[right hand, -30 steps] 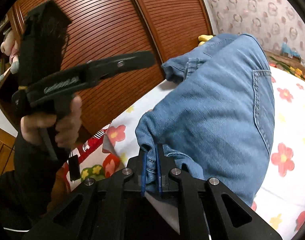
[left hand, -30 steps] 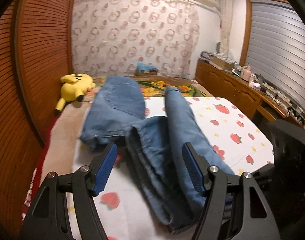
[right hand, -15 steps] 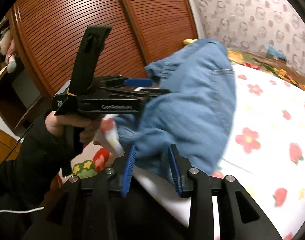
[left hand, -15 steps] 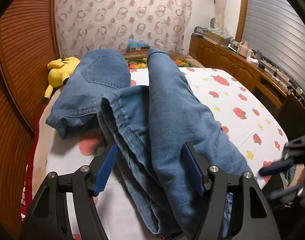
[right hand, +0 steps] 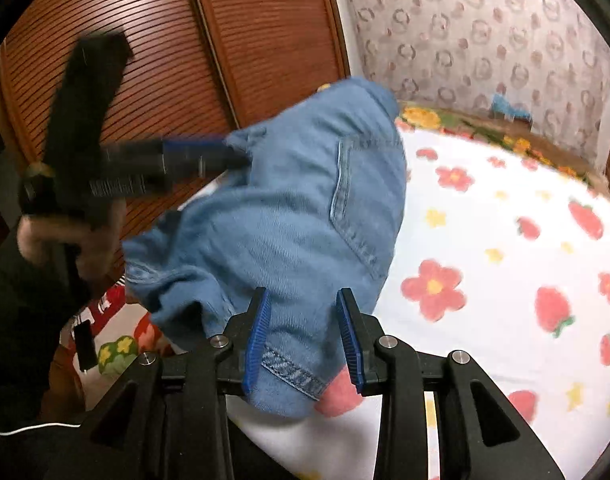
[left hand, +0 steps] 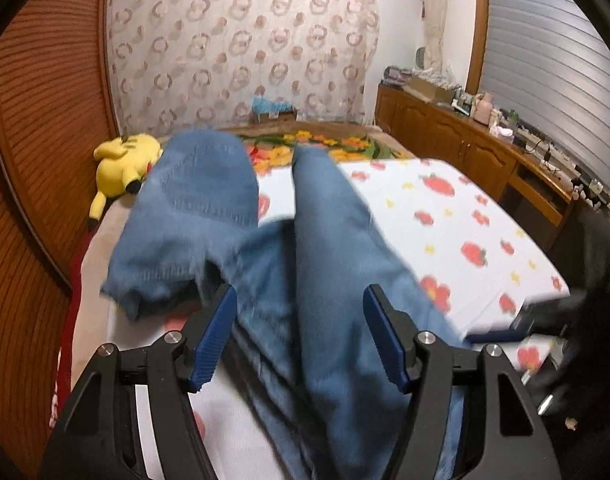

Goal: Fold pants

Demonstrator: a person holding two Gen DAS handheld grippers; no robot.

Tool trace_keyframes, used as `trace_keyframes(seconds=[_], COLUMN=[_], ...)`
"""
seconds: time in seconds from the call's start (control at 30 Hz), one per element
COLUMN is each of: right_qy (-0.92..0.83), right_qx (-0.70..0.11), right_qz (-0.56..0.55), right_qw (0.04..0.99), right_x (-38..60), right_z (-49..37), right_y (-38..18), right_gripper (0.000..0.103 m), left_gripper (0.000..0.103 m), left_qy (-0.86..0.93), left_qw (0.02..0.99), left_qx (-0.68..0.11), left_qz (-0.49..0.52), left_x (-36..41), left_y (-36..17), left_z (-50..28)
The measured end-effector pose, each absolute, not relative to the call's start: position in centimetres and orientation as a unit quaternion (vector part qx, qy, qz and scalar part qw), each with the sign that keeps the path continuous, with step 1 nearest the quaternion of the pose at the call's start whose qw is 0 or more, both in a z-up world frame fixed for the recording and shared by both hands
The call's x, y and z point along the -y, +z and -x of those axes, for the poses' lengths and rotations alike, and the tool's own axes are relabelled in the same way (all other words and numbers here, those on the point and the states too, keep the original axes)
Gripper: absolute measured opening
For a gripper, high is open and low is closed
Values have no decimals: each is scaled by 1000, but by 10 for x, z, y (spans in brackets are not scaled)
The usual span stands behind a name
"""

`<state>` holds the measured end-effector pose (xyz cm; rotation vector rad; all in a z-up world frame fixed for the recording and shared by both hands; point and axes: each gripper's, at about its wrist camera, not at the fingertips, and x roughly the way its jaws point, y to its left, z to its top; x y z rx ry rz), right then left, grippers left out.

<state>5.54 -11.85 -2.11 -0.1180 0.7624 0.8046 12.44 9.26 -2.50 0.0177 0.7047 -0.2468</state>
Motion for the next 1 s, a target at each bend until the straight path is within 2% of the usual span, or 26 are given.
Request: trace_keyframes(seconds=[0.13, 0.23, 0.3, 0.37, 0.4, 0.67, 0.87, 1.0], right_qy=[384, 388, 389, 392, 393, 392, 385, 394], right_qx=[-354, -357, -356, -353, -352, -334, -323, -327], right_qz=[63, 50, 48, 46, 46, 33, 16, 17], right_qw=[851, 848, 848, 848, 848, 857, 864, 859], right_x=[118, 122, 122, 129, 131, 135, 130, 115], right_z=[-48, -53, -56, -55, -55, -59, -74, -89], right_y=[-26, -27, -26, -23, -23, -15, -7, -11], right_gripper=[35, 35, 35, 35, 35, 38, 42, 54], left_gripper=[60, 50, 28, 14, 10, 7, 7, 7], left_qy=[-138, -141, -152, -167, -169, -142, -96, -84], left_qw=[924, 909, 894, 895, 898, 926, 922, 916], left_qx=[-356, -392, -421, -414, -406, -348, -375, -391], left_qz=[-12, -3, 10, 12, 9, 12, 22, 35], left_x=[-83, -83, -85, -85, -85, -101, -129, -136], left_y=[-25, -41, -53, -54, -52, -12, -41, -69], left_z=[-151, -176, -186, -179, -174, -119, -110, -107])
